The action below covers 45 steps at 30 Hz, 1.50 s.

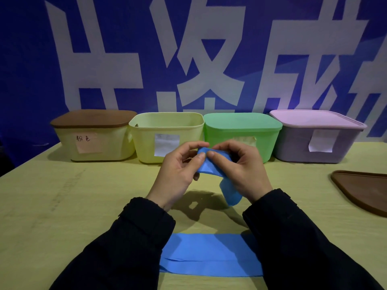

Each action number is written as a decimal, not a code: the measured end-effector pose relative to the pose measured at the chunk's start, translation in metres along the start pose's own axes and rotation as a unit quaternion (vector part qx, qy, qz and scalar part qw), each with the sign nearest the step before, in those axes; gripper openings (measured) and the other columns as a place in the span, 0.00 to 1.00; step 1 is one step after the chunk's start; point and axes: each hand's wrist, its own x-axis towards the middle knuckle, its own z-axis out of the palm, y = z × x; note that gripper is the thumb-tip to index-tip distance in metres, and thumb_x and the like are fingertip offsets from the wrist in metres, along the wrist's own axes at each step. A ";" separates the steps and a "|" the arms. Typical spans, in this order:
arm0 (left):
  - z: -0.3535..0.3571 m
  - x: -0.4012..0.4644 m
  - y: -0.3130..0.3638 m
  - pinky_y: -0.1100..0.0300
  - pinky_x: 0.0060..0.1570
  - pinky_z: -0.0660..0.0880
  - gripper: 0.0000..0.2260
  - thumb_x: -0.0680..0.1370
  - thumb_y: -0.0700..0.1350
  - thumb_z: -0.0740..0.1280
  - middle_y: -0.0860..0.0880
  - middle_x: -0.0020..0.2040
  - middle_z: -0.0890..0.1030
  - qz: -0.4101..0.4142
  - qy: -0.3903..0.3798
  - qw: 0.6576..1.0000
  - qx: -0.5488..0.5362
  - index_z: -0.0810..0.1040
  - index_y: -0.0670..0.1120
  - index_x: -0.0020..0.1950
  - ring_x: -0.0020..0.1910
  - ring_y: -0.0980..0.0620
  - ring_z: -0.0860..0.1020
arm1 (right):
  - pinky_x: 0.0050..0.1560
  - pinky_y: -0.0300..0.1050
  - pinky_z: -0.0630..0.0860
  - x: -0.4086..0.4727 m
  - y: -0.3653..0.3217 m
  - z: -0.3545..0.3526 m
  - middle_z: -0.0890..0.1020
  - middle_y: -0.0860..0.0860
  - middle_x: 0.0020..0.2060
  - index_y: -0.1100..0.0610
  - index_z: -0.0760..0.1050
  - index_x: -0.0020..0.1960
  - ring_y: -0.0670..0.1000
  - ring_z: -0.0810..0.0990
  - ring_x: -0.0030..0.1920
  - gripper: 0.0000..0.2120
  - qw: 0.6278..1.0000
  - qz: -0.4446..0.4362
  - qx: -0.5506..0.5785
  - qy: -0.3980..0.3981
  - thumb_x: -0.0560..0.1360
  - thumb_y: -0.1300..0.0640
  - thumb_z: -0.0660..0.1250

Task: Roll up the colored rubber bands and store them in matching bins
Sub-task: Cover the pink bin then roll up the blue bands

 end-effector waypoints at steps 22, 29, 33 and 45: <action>0.003 -0.003 0.006 0.61 0.37 0.76 0.12 0.80 0.39 0.69 0.42 0.47 0.83 -0.011 -0.024 0.998 -0.049 0.76 0.43 0.63 0.41 0.53 0.78 | 0.37 0.41 0.74 0.000 0.002 0.005 0.81 0.48 0.35 0.55 0.80 0.44 0.46 0.77 0.36 0.04 0.998 0.025 0.051 -0.011 0.76 0.56 0.73; 0.001 -0.001 0.003 0.59 0.44 0.80 0.10 0.81 0.38 0.66 0.43 0.55 0.84 -0.016 0.010 0.999 -0.038 0.80 0.47 0.61 0.47 0.50 0.82 | 0.35 0.37 0.68 0.004 0.005 -0.006 0.78 0.48 0.32 0.55 0.81 0.44 0.45 0.73 0.33 0.04 0.993 0.068 0.074 -0.059 0.75 0.57 0.74; 0.003 -0.003 0.002 0.59 0.43 0.79 0.12 0.84 0.39 0.62 0.44 0.50 0.82 -0.020 -0.011 0.998 -0.051 0.79 0.48 0.64 0.48 0.50 0.80 | 0.36 0.34 0.70 0.001 0.000 -0.002 0.78 0.43 0.31 0.58 0.80 0.41 0.42 0.73 0.33 0.05 0.997 0.041 0.054 -0.031 0.75 0.61 0.75; 0.001 -0.002 0.003 0.61 0.36 0.78 0.10 0.81 0.40 0.67 0.47 0.51 0.83 -0.007 0.001 0.999 -0.052 0.81 0.48 0.60 0.43 0.53 0.80 | 0.35 0.36 0.69 0.003 -0.002 -0.006 0.78 0.43 0.31 0.55 0.80 0.39 0.43 0.74 0.33 0.07 0.998 0.049 0.041 -0.028 0.74 0.57 0.76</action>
